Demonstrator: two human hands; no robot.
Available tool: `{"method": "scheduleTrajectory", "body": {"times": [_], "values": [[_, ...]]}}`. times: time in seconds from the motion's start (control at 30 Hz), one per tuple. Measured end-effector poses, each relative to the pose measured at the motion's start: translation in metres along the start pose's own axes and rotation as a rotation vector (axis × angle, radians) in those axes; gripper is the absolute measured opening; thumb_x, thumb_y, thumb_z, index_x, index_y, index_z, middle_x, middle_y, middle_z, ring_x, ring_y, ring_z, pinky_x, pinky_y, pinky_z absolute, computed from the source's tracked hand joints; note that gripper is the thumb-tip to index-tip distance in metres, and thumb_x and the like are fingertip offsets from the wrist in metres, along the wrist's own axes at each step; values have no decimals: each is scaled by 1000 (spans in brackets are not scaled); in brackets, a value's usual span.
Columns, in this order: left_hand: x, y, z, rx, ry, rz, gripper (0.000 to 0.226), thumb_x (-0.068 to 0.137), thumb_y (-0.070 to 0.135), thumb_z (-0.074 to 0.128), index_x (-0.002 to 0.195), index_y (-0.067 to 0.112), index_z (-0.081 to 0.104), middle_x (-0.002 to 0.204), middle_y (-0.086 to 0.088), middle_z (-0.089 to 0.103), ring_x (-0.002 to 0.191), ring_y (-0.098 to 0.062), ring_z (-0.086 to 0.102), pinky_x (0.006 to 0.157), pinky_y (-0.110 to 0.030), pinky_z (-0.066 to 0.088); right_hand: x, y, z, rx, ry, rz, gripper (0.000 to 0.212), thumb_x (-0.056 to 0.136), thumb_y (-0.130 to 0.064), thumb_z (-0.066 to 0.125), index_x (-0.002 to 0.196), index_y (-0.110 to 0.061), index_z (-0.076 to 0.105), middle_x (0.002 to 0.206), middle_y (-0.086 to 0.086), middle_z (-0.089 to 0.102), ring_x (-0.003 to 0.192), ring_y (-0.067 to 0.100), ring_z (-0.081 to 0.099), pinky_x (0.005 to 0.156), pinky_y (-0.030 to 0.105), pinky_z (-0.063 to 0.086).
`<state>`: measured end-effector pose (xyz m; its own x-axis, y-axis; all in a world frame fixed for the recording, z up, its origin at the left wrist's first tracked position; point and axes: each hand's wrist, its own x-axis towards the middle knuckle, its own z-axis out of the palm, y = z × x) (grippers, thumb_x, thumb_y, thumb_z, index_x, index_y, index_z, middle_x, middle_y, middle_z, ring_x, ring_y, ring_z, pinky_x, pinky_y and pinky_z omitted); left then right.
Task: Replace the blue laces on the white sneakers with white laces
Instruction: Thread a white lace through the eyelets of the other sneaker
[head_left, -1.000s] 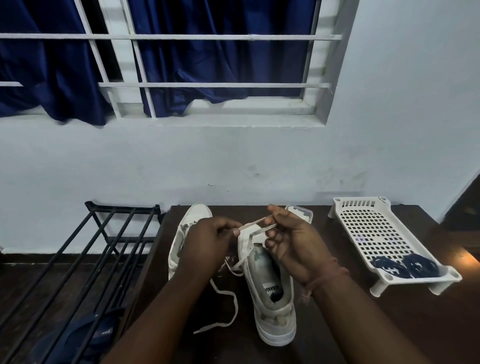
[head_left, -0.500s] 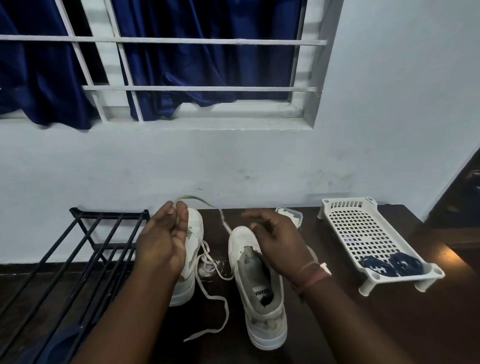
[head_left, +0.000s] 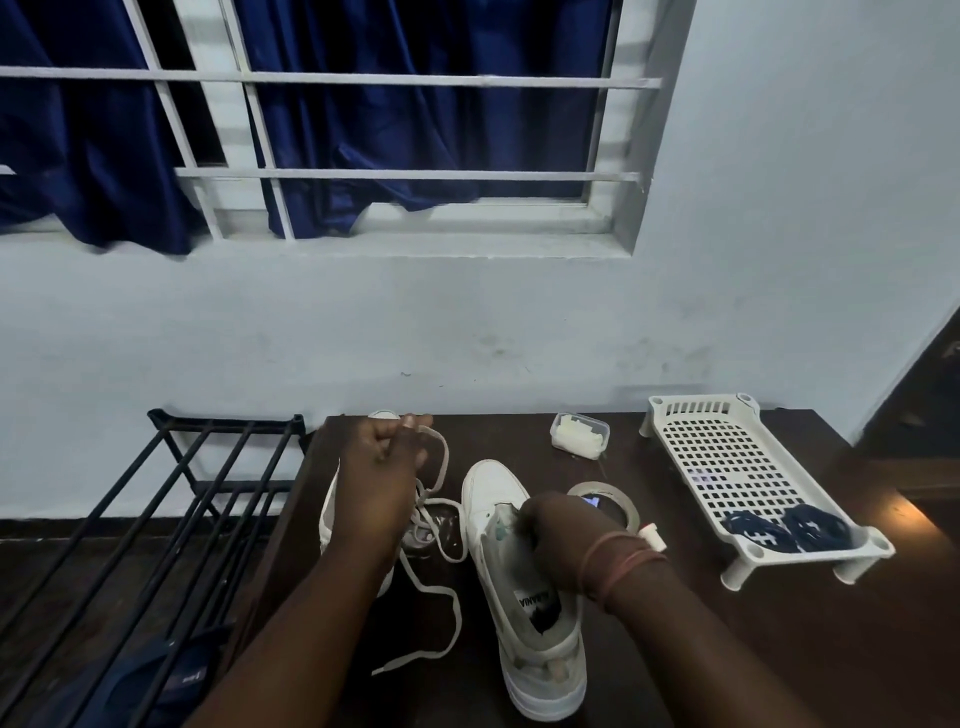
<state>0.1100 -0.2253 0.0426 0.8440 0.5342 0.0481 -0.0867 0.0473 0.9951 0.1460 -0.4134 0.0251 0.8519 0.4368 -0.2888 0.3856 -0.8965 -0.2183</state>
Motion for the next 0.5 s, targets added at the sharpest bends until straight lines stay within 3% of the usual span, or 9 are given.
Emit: {"method": "scheduleTrajectory", "body": {"times": [0.07, 0.13, 0.23, 0.3, 0.4, 0.5], "values": [[-3, -1, 8, -175, -53, -53, 26, 105, 18, 50, 109, -7, 50, 107, -12, 75, 101, -23, 74, 85, -33, 60, 1, 2, 0, -11, -33, 6, 28, 85, -10, 56, 107, -15, 72, 106, 6, 70, 98, 25, 68, 74, 23, 47], [-7, -1, 14, -243, -43, -82, 14, 106, 16, 47, 105, 2, 48, 90, -8, 71, 85, -20, 75, 69, -28, 57, 1, 2, 0, 1, -2, 20, 24, 85, -14, 55, 101, -13, 73, 100, 7, 71, 93, 25, 69, 70, 22, 45], [-5, -13, 12, -4, -34, -21, 10, 103, 18, 53, 94, 14, 54, 71, -1, 63, 56, -14, 56, 48, -28, 43, 2, -2, 0, 105, 232, 6, 22, 83, -14, 56, 99, -15, 72, 102, 4, 69, 96, 22, 65, 81, 26, 50], [-6, -23, 10, 245, -103, 3, 12, 97, 17, 61, 89, 19, 69, 68, -1, 68, 49, -8, 52, 49, -26, 40, 5, -9, 0, 289, 375, -37, 24, 82, -7, 55, 95, -18, 71, 100, 1, 68, 95, 19, 63, 85, 27, 48], [-11, -39, 12, 402, -169, -77, 11, 92, 15, 70, 87, 17, 80, 72, -9, 74, 50, -10, 58, 51, -20, 43, 8, -14, -1, 513, 370, 35, 26, 80, -3, 52, 83, -21, 71, 87, -2, 72, 84, 17, 67, 76, 23, 51], [-15, -54, 16, 506, -199, -129, 17, 93, 8, 63, 94, 14, 79, 81, -7, 75, 65, -13, 61, 59, -18, 46, 10, -10, -1, 405, 341, 86, 26, 81, -3, 52, 89, -17, 73, 96, -1, 71, 92, 18, 66, 72, 19, 44]]}}
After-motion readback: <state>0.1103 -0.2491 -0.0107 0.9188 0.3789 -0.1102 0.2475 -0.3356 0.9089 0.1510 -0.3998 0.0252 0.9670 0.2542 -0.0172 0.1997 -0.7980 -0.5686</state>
